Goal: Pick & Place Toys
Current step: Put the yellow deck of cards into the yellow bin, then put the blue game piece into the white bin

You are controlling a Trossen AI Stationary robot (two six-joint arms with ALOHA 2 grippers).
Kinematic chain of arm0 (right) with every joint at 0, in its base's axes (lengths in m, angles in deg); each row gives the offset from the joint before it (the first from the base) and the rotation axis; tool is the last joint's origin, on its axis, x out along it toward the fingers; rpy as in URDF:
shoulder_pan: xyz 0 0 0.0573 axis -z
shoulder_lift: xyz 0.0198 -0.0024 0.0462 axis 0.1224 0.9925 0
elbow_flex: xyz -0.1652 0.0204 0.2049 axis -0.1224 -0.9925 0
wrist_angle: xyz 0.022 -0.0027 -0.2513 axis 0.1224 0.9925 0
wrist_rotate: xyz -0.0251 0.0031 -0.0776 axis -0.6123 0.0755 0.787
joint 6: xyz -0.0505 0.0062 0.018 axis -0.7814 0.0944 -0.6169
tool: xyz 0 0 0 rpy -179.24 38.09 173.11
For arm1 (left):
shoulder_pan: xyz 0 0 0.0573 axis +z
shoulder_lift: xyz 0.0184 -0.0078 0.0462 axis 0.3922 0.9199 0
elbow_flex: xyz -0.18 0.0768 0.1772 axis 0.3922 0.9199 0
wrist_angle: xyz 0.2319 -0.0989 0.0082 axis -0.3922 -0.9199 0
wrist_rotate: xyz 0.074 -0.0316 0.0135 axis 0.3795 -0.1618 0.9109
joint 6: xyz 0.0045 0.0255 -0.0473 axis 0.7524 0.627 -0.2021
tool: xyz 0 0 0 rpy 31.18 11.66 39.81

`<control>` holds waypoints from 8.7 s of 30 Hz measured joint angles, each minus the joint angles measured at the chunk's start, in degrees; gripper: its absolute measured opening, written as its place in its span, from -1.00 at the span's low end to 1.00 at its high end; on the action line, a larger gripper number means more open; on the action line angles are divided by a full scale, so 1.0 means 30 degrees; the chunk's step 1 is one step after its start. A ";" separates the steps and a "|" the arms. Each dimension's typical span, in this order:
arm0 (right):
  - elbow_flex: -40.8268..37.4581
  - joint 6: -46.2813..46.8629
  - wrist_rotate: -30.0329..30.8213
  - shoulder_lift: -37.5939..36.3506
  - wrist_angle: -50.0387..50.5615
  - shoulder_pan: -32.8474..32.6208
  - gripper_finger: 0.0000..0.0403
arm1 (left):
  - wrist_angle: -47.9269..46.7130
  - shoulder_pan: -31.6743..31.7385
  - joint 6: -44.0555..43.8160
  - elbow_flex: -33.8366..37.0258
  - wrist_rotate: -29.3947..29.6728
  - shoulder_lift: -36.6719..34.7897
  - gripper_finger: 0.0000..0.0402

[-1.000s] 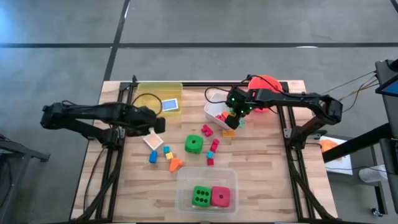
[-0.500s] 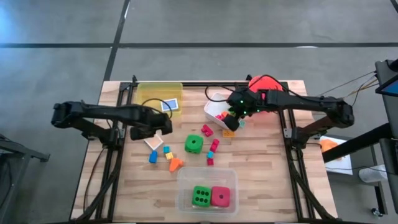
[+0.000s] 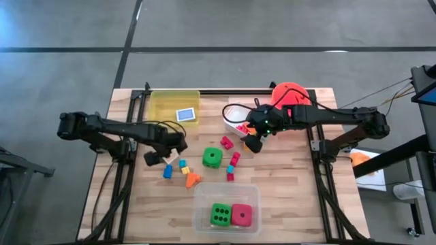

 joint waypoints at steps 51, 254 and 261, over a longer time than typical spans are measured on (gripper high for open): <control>-0.0027 -0.3940 -0.0102 0.0058 0.0009 -0.0119 0.64 | 0.0094 -0.0376 -1.0176 0.1837 0.0942 -0.2623 0.76; -0.1164 0.8487 0.1124 0.0095 -0.0144 -0.6123 0.64 | -0.1002 1.5946 2.4480 -0.4793 -0.0374 0.4755 0.75; -0.1164 0.8588 0.1117 0.0095 -0.0152 -0.6123 0.64 | -0.0924 1.5948 2.4419 -0.4786 0.0940 0.4595 0.82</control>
